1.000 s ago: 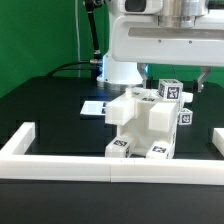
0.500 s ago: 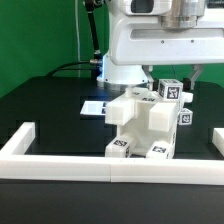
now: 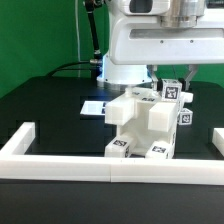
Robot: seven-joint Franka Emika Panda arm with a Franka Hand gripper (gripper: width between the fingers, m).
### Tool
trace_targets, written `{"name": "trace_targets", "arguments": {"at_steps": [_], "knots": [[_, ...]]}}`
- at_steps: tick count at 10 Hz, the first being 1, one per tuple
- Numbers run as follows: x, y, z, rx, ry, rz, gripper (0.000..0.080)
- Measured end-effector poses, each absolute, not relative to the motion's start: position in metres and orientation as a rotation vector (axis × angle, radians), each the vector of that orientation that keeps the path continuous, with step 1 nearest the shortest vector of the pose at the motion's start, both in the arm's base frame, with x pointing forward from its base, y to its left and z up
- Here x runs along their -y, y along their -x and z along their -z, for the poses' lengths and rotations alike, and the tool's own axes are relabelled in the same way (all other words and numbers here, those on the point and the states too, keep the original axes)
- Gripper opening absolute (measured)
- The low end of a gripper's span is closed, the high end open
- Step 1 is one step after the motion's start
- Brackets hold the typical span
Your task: Assemble chair
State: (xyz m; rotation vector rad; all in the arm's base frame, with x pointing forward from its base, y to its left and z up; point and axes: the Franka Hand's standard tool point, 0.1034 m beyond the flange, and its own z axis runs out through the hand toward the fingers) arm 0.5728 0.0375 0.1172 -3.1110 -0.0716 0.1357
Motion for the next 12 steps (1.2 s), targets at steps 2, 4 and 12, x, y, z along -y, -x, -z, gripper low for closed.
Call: {"name": "trace_targets", "arguments": {"at_steps": [2,4,12], "knots": [[-0.0356,-0.5731,-0.1173,-0.206,3.108,-0.138,0.0285],[-0.0355,-0.5732,-0.1173,-0.460,3.080,-0.141,0.0287],[-0.0373,-0.5747,-0.1171,-1.274,2.861,-0.135,0.0287]]}}
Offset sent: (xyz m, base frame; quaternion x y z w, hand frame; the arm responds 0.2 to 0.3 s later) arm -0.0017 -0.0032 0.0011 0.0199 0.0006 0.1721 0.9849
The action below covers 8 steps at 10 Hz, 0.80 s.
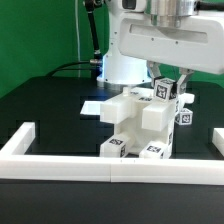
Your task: Assemble chair
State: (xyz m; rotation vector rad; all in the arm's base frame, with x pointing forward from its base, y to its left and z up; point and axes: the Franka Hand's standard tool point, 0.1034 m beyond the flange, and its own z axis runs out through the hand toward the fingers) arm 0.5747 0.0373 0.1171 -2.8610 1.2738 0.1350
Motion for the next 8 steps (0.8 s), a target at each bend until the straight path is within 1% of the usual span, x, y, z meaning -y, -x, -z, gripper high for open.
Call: {"name": "trace_targets", "arguments": {"at_steps": [3,5,6,7,8], "knots": [[-0.0391,-0.5750,-0.1170,-1.526,2.719,-0.149,0.0287],[-0.0399,-0.5749,-0.1169,-1.522,2.721,-0.149,0.0297],[-0.0399,-0.5749,-0.1169,-1.513,2.726,-0.149,0.0477],[-0.0403,-0.5747,-0.1171,-1.469,2.752,-0.151,0.0610],[-0.0416,-0.5745,-0.1177,-1.424,2.777,-0.154,0.0610]]}}
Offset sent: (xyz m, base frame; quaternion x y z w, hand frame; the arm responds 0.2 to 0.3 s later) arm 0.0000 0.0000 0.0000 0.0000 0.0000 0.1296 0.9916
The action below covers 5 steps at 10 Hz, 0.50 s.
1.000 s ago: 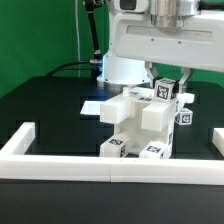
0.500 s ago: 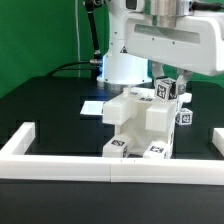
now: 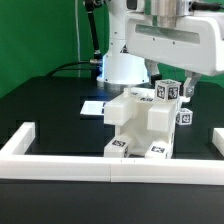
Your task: Assemble chair
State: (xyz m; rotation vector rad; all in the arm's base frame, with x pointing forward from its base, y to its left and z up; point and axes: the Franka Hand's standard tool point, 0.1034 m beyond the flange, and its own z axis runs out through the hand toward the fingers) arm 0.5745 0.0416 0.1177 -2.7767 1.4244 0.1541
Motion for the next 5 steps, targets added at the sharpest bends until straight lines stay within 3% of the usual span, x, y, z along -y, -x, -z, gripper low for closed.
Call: {"name": "trace_targets", "arguments": {"at_steps": [5], "knots": [[-0.0402,-0.5753,-0.1177,-0.925,2.962,-0.141,0.0649]]}}
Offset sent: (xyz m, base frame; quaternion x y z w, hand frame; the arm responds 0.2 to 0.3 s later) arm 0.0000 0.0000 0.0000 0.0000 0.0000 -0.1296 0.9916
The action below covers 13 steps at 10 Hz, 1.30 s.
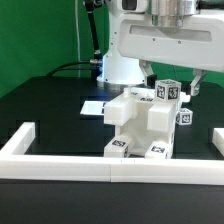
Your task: Assemble chair
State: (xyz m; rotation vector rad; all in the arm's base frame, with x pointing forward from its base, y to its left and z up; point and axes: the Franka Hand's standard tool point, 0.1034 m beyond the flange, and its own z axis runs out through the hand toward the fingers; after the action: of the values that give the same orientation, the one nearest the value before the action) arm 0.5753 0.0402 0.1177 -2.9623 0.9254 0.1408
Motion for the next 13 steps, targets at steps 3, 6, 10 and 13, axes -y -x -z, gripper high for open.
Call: {"name": "trace_targets", "arguments": {"at_steps": [3,6,10,13], "knots": [[-0.0421,-0.5743,-0.1176,-0.432,3.097,-0.126,0.0649],[-0.0418,-0.5768,-0.1190,-0.045,3.121,-0.105,0.0649],[-0.0375,-0.5770,-0.1186,0.394,3.090,-0.100,0.0649],[-0.0348,-0.5770,-0.1180,0.495,3.073,-0.100,0.0649]]}}
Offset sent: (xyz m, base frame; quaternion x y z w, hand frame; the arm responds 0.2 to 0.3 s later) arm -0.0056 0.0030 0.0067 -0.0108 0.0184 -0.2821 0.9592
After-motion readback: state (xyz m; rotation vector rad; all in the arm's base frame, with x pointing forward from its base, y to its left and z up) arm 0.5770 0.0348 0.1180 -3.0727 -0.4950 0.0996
